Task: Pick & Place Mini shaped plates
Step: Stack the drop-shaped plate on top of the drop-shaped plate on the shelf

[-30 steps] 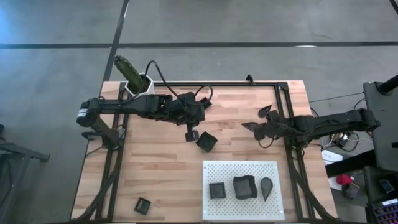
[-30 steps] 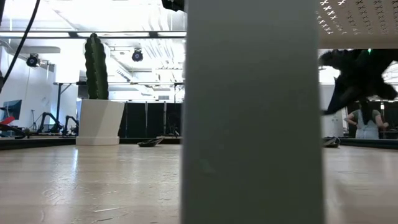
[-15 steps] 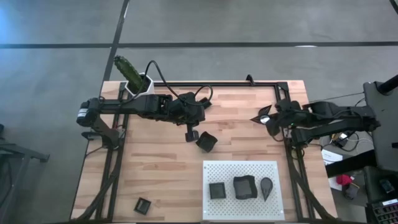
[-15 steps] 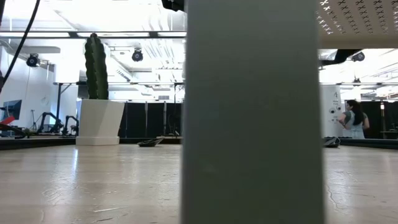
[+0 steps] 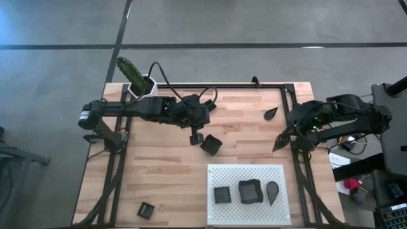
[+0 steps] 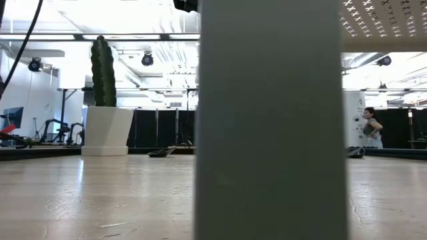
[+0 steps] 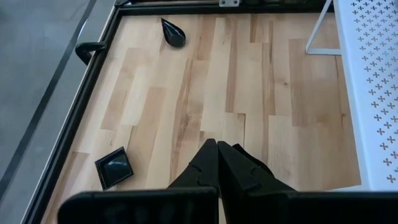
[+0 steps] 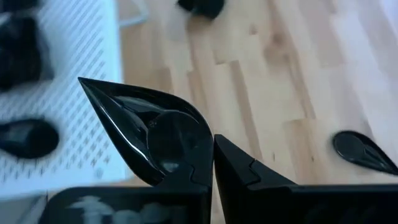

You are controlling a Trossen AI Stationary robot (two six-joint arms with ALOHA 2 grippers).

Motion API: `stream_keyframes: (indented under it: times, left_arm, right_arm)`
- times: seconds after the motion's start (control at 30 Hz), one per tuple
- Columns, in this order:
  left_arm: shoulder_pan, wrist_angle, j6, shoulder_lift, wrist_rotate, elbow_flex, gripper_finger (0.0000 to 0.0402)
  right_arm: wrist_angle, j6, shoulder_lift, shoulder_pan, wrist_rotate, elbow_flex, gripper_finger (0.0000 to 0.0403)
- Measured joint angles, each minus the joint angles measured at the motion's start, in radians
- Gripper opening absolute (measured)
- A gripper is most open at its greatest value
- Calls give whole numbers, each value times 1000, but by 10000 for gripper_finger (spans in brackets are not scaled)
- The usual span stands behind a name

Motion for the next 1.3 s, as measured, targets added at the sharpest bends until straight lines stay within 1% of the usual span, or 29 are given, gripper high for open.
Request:
stream_keyframes:
  times: [0.1,0.2,0.3,0.43,0.57,0.63,0.73,0.87,0.97,1.2,1.3]
  left_arm:
    - [0,5,-1,0,0,0,0]
    - [0,6,-1,0,0,0,0]
    - [0,18,-1,0,0,0,0]
    - [0,31,-1,0,0,0,0]
    - [0,32,0,0,0,0,0]
    - [0,32,5,0,0,-1,0]
    - [0,32,18,0,0,-3,0]
    - [0,33,26,0,0,-11,0]
    - [0,32,26,0,0,-16,0]
    - [-5,33,52,0,3,-16,0]
    - [-5,33,52,0,3,-16,0]
  right_arm:
    - [-6,-87,25,0,-54,15,8]
    - [-6,-178,56,0,-146,18,8]
    - [1,-229,90,0,-233,16,8]
    - [16,-233,147,0,-295,7,8]
    - [69,-242,180,5,-426,-12,8]
    - [108,-235,182,16,-463,-24,8]
    - [174,-157,175,39,-444,-41,8]
    - [253,-45,159,81,-379,-82,8]
    - [289,13,156,120,-371,-121,8]
    - [398,123,165,262,-339,-186,8]
    - [424,158,173,328,-300,-192,8]
